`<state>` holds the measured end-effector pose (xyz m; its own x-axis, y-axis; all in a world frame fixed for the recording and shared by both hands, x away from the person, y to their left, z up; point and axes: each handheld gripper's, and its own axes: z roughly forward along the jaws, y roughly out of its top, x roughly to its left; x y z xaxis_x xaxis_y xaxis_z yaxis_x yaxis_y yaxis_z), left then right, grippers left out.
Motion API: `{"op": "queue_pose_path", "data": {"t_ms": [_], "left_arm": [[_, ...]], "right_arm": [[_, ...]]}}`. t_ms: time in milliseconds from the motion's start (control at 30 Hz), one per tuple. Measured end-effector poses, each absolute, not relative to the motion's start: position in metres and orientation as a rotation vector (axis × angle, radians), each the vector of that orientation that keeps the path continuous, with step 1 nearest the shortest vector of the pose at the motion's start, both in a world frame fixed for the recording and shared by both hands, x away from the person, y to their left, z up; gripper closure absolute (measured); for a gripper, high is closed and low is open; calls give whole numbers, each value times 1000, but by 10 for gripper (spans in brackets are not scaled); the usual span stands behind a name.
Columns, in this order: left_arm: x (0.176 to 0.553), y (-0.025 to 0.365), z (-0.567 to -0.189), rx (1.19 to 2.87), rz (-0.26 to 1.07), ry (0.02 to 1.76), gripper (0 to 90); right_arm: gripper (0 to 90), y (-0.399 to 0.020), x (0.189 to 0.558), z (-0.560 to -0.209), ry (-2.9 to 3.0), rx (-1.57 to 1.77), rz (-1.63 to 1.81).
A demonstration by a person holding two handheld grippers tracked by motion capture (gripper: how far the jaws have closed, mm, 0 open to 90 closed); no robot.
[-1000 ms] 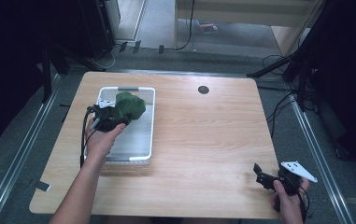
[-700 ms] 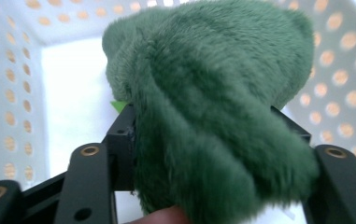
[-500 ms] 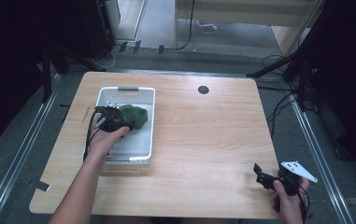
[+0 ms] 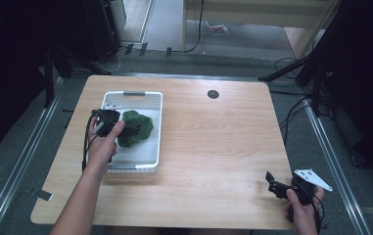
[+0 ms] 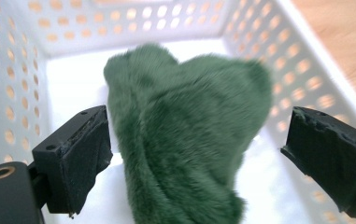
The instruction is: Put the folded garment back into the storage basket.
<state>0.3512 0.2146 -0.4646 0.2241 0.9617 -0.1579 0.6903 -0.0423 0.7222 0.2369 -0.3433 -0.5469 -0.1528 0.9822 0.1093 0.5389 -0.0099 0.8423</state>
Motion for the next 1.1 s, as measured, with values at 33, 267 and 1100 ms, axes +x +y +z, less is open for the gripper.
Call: {"op": "queue_pose_path", "data": {"t_ms": [33, 267, 1100], "left_arm": [[349, 215, -461, 1791, 490, 1505, 76], [331, 212, -442, 1733, 522, 1401, 76], [279, 233, -436, 1616, 555, 1293, 76]], "right_arm": [[0, -343, 237, -547, 1734, 1579, 1069], [0, -343, 237, -547, 1734, 1581, 1068], [0, -343, 237, -547, 1732, 1578, 1066]]}}
